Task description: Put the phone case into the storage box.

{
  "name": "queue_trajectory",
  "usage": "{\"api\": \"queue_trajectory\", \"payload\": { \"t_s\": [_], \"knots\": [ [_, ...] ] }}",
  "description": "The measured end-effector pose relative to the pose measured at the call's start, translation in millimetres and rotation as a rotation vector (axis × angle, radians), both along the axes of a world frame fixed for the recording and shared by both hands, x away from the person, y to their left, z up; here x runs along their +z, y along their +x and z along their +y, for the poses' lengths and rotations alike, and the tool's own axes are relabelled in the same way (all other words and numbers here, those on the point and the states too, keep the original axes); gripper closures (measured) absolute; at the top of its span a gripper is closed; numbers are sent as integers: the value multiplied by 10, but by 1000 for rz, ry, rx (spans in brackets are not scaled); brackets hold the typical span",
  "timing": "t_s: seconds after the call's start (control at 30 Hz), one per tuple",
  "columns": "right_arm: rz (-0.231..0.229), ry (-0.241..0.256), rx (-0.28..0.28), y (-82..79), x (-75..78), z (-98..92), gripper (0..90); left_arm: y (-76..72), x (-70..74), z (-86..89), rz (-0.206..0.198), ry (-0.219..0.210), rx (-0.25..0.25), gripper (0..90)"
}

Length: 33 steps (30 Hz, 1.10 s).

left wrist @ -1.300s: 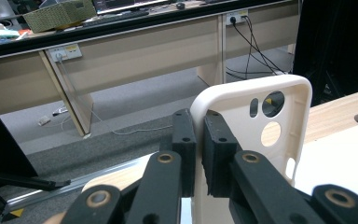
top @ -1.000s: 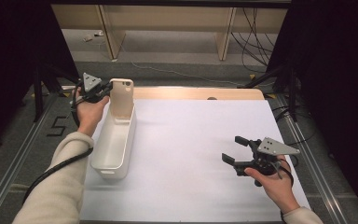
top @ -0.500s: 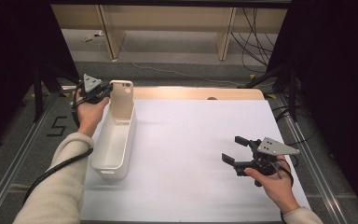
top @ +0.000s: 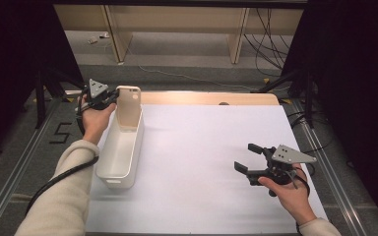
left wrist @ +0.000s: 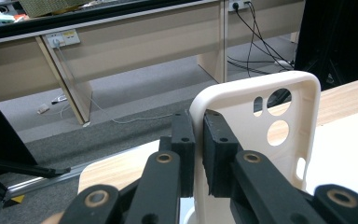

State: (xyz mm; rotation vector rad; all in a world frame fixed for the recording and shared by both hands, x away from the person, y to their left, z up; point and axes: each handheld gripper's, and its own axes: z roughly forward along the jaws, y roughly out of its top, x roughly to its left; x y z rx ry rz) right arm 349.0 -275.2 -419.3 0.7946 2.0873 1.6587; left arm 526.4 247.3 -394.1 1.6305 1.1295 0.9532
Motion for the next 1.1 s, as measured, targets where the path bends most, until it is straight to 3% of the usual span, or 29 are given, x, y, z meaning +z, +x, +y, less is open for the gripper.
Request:
{"api": "queue_trajectory", "payload": {
  "t_s": [1.1],
  "knots": [
    [0,-2,1,1,2,-3,162,55,-112,17,35,31,22,808]
  ]
}}
